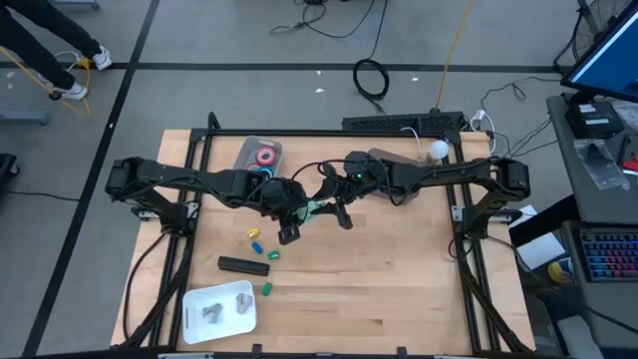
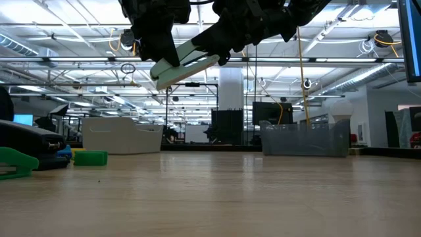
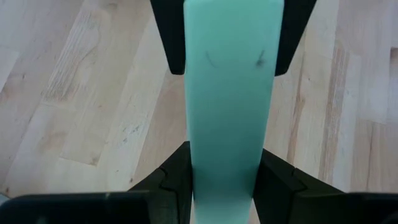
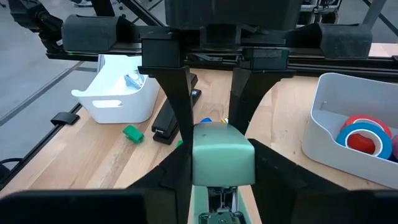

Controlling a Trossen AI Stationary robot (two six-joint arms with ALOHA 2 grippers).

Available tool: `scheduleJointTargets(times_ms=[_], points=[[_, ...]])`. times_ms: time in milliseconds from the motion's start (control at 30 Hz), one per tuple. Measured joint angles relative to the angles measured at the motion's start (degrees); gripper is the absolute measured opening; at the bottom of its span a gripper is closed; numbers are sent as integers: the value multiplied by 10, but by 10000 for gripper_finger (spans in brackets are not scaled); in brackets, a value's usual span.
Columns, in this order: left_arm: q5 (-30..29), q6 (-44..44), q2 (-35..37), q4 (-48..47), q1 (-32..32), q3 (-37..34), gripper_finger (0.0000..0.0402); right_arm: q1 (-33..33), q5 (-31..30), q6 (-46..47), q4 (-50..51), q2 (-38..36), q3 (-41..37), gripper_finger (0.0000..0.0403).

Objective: Pick and place Stapler, Stapler remover, tape
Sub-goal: Put the light green stapler into the black bin

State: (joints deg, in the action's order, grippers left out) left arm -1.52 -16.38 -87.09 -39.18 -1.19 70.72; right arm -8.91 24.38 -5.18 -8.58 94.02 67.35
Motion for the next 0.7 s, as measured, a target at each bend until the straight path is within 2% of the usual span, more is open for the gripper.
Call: scheduleJointTargets(times_ms=[300,367,567,700], points=[[0,-1,0,0,0,0,122,0,-1,0,0,0,0,118],[0,-4,0,0,0,0,143,0,-1,0,0,0,0,118],[-16,-42,0,0,1,0,246,0,-5,0,4,0,-1,118],[-15,-58,0,-2,1,0,278,0,-5,0,5,0,-1,118]])
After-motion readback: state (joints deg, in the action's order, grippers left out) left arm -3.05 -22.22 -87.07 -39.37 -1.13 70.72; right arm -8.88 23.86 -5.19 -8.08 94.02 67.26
